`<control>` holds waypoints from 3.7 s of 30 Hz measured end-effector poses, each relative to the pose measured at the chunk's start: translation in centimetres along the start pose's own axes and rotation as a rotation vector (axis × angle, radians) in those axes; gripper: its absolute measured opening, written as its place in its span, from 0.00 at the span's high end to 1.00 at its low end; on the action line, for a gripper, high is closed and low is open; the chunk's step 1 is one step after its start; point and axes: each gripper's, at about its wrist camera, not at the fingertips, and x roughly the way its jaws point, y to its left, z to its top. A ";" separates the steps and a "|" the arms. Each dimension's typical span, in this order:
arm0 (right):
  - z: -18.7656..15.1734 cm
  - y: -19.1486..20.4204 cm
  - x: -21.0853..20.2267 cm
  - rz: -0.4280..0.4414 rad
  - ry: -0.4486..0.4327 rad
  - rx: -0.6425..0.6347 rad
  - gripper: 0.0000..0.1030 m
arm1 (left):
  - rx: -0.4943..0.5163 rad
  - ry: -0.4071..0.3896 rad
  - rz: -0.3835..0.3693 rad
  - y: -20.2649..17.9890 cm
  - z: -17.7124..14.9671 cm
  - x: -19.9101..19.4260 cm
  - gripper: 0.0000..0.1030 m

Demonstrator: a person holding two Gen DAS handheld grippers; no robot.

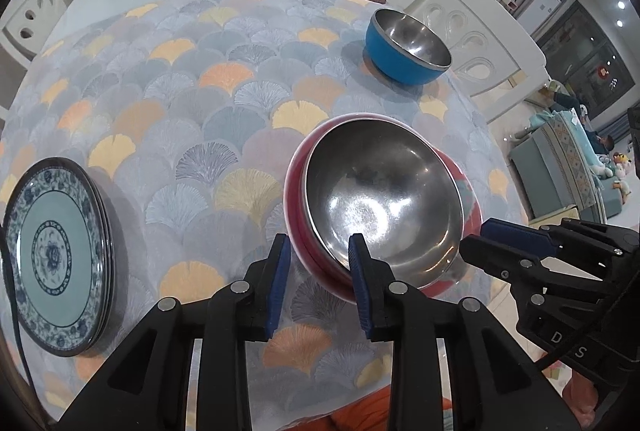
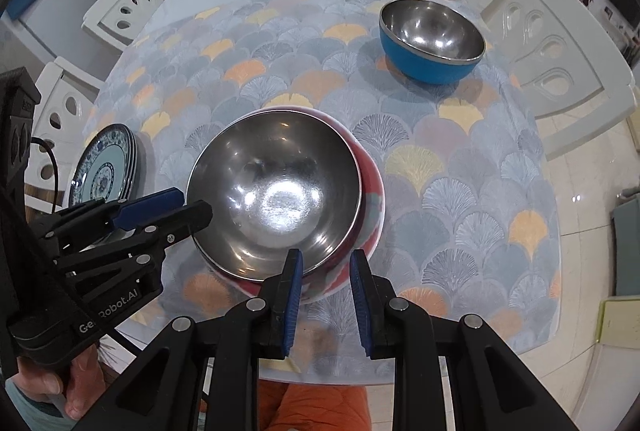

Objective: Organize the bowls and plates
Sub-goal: 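Lower the red steel bowl into the pink bowl and open both grippers, then grasp the rim of the blue steel bowl with both grippers, then lift the blue steel bowl and carry it over the nested bowls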

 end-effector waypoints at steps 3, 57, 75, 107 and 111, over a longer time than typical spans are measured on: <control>-0.3 0.2 0.0 -0.013 -0.001 -0.006 0.78 | -0.002 -0.004 -0.005 0.0 -0.2 -0.1 0.74; 12.7 -18.1 1.6 0.173 -0.009 0.461 0.57 | -0.039 -0.013 -0.071 -3.3 17.9 4.8 0.68; 19.0 -20.8 8.7 0.144 0.089 0.393 0.57 | -0.054 0.183 -0.145 -4.7 22.8 14.7 0.68; 19.8 -17.7 7.4 0.067 0.034 0.257 0.81 | 0.013 0.096 -0.132 -5.9 22.6 13.2 0.77; 19.9 -16.8 5.8 0.061 0.000 0.227 0.81 | 0.026 0.051 -0.110 -6.0 22.3 11.3 0.77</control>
